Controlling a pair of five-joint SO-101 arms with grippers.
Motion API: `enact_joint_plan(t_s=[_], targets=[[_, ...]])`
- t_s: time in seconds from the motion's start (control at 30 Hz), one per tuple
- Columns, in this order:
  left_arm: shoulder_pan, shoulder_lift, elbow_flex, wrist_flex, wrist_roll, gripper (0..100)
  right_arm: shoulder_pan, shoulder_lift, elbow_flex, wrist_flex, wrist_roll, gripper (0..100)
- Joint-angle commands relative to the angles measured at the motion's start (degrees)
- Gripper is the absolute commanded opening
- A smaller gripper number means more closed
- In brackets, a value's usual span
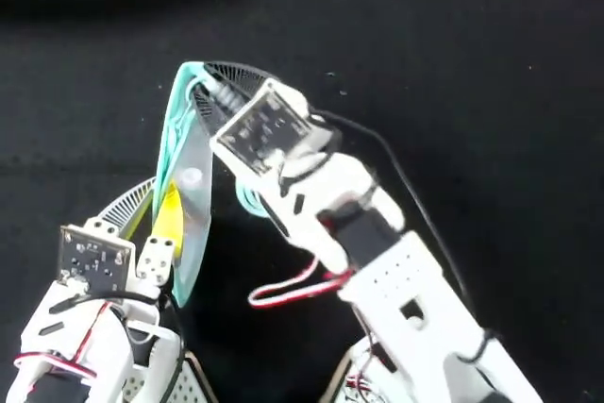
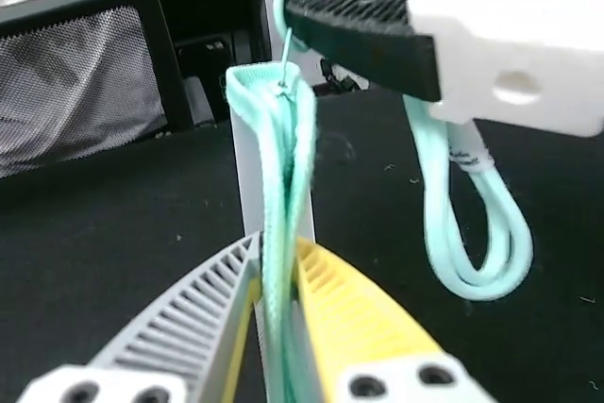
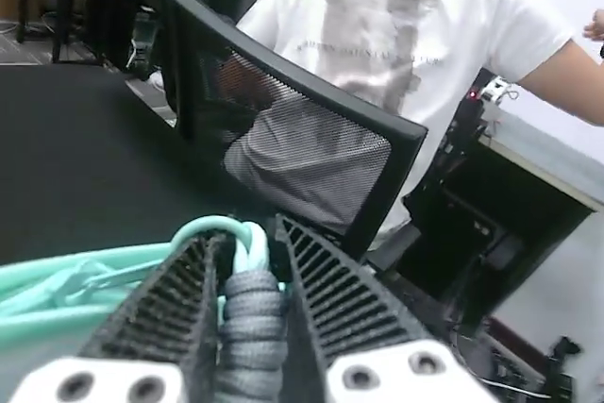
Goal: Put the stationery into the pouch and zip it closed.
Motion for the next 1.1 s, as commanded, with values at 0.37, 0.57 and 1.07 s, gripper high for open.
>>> enact_joint_plan(t_s=[0.37, 0.57, 1.07], targets=[[0.3, -0.4, -1.5, 1.1, -0.1, 3, 22.7, 21.6, -11.6, -8.2, -11.3, 1.2], [0.3, -0.4, -1.5, 1.1, -0.1, 3, 24.3, 30.1, -16.1, -8.1, -12.4, 1.2], [-0.1, -0.2, -1.5, 1.0, -2.1, 3, 20.0, 19.1, -22.1, 16.6, -12.4, 9.5]])
